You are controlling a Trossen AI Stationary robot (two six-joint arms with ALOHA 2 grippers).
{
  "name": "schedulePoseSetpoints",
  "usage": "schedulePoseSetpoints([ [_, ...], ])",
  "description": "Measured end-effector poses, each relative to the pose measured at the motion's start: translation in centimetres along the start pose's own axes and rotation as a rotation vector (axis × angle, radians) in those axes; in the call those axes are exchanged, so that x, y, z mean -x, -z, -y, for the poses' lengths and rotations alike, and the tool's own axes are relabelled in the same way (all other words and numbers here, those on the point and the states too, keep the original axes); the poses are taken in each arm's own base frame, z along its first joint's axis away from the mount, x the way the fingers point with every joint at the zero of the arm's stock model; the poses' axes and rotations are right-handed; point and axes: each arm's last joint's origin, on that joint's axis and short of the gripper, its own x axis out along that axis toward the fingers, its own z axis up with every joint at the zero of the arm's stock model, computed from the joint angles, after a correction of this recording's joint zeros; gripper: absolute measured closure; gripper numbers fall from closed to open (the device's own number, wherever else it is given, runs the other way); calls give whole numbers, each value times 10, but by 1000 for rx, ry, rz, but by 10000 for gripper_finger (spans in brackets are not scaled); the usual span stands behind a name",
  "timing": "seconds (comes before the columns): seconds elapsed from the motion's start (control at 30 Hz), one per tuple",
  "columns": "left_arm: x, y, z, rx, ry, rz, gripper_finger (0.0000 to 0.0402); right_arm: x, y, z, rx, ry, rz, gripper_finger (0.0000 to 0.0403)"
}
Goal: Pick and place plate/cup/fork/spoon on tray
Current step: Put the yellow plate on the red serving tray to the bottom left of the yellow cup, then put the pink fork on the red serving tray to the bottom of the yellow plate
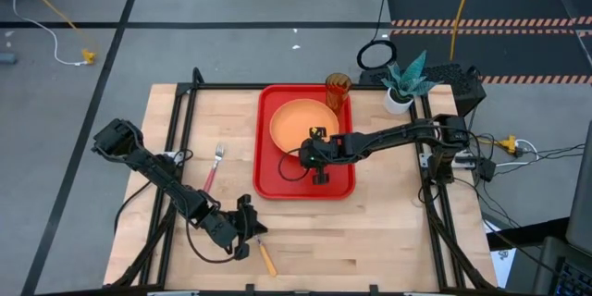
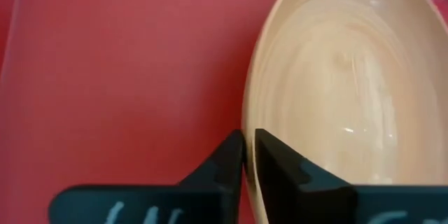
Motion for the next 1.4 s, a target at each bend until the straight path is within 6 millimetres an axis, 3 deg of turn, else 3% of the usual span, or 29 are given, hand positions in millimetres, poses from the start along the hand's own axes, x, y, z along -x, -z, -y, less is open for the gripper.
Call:
schedulePoseSetpoints([
  [0.2, 0, 0, 0, 0, 0, 0, 376, 0, -1, 0, -10, 9, 11, 330],
  [0.3, 1, 0, 0, 26, 5, -6, 376, 12, -4, 2, -52, 18, 36, 313],
  [0.6, 30, -3, -18, 136, -113, -122, 376, 110, -17, -19, -136, -51, 297, 279],
  [0.83, 56, 0, -53, 353, -372, -257, 376, 158, 7, -39, -168, 41, 484, 277],
  [1.1, 73, 6, -95, 570, -736, -380, 376, 177, 32, -41, -226, 57, 558, 277],
  [1.4, 77, 2, -130, 713, -884, -510, 375, 170, 38, -45, -177, 61, 510, 277],
])
